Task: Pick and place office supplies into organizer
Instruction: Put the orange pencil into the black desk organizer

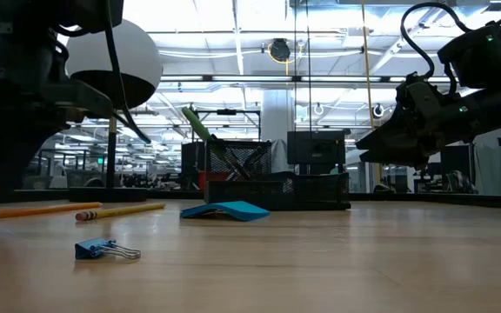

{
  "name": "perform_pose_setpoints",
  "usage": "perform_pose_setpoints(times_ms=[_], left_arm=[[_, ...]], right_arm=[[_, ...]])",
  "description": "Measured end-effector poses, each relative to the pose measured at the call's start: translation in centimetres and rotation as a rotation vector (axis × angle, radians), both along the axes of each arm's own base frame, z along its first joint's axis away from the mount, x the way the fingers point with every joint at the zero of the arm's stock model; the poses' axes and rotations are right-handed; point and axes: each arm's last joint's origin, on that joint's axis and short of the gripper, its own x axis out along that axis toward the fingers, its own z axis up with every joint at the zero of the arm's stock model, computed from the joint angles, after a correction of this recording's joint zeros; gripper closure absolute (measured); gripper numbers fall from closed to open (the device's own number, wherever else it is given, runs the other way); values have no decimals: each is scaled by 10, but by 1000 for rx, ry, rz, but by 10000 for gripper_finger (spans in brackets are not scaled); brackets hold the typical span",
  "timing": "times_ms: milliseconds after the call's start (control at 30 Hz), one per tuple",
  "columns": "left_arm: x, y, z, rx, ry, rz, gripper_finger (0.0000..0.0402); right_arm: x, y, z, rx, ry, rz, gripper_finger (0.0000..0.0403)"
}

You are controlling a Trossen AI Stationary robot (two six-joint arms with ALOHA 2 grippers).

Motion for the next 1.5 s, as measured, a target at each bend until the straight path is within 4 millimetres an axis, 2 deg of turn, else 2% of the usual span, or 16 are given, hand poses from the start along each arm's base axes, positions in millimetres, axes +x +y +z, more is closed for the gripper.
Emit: perform_pose_setpoints(times_ms=[200, 767, 1400, 1500], left_arm=[[0, 1, -1, 29, -11, 6, 284], [-10, 5, -26, 7, -39, 47, 284], [-11, 6, -28, 17, -46, 49, 284], [-11, 6, -28, 19, -46, 48, 295]], right_arm=[[0, 0, 0, 0, 0, 0, 186], [0, 0, 0, 0, 0, 0, 186], [0, 0, 0, 0, 0, 0, 186], [0, 0, 0, 0, 0, 0, 186]])
